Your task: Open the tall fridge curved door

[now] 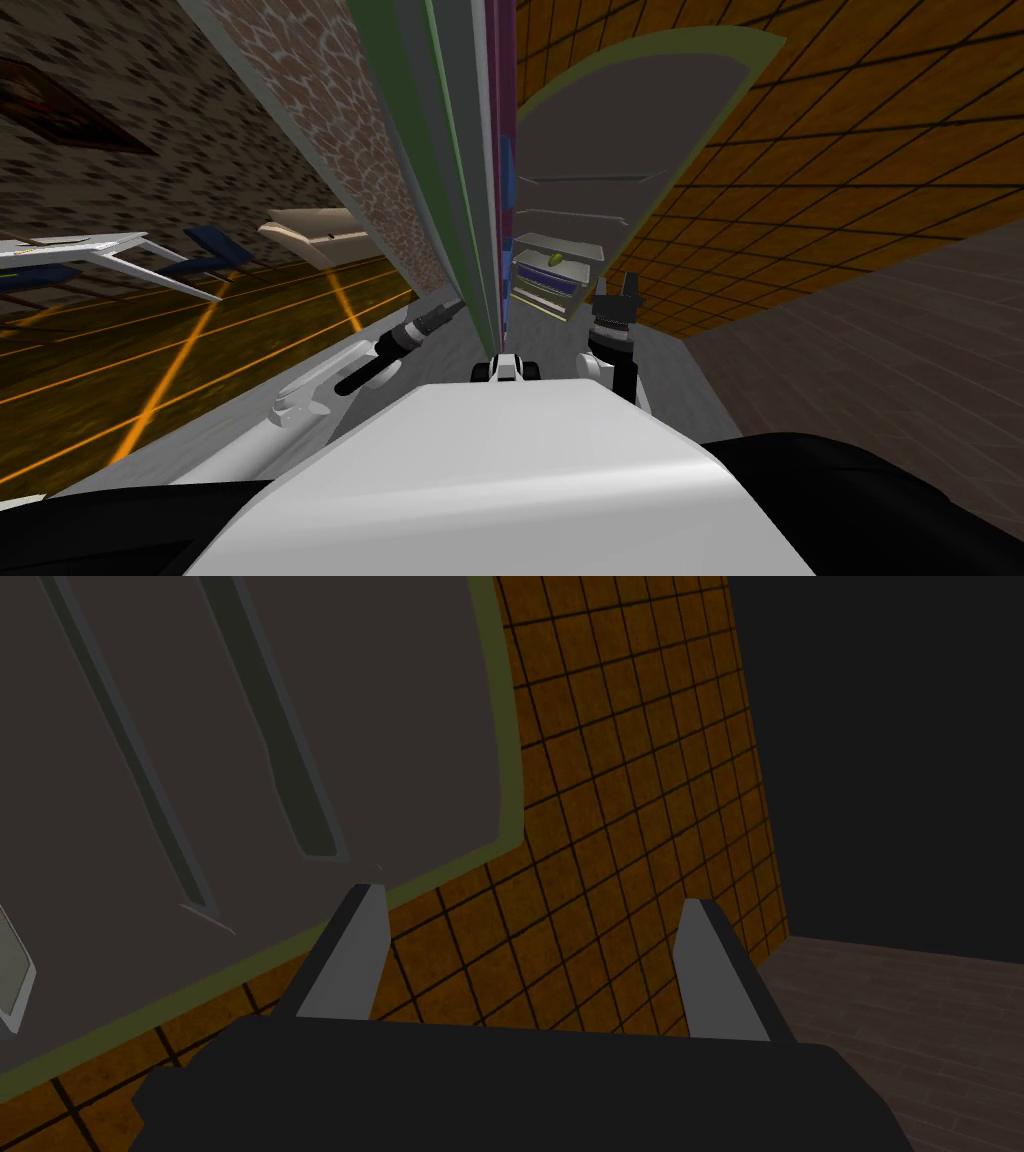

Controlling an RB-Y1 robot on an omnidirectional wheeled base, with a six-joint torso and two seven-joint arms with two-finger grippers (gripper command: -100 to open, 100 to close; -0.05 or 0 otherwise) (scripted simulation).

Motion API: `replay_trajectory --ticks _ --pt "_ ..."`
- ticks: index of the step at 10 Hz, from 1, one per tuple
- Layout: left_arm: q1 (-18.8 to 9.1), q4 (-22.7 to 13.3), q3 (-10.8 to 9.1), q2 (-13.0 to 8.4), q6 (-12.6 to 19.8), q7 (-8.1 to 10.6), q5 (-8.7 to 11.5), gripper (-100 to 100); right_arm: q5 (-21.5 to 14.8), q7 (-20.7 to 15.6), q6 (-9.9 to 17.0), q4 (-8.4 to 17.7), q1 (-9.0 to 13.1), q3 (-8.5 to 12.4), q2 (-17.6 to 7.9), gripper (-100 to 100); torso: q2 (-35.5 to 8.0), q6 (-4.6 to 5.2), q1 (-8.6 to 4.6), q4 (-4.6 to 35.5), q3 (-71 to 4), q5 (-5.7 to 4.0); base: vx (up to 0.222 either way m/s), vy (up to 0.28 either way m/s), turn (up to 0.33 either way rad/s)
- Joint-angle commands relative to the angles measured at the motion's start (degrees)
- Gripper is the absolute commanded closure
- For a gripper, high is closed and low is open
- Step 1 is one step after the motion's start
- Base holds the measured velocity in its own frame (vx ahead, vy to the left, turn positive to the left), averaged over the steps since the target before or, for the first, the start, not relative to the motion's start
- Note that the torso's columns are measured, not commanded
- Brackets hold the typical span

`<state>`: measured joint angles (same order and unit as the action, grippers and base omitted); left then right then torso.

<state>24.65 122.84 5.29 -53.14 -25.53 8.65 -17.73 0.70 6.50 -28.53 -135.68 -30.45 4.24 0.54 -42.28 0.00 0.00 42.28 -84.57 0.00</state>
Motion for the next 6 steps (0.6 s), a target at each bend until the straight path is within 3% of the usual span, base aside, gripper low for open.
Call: replay_trajectory --ticks 1,6 --pt "0.0 0.1 -0.04 -0.1 0.1 0.13 0.0 0 0.0 0.0 0.0 0.0 0.0 0.0 0.0 0 0.0 0.02 0.00 0.0 0.0 0.01 0.000 0.000 0.000" --pt "0.0 0.1 -0.03 -0.1 0.1 0.12 0.0 0 0.0 0.0 0.0 0.0 0.0 0.0 0.0 0 0.0 0.00 0.00 0.0 0.0 0.00 0.000 0.000 0.000"
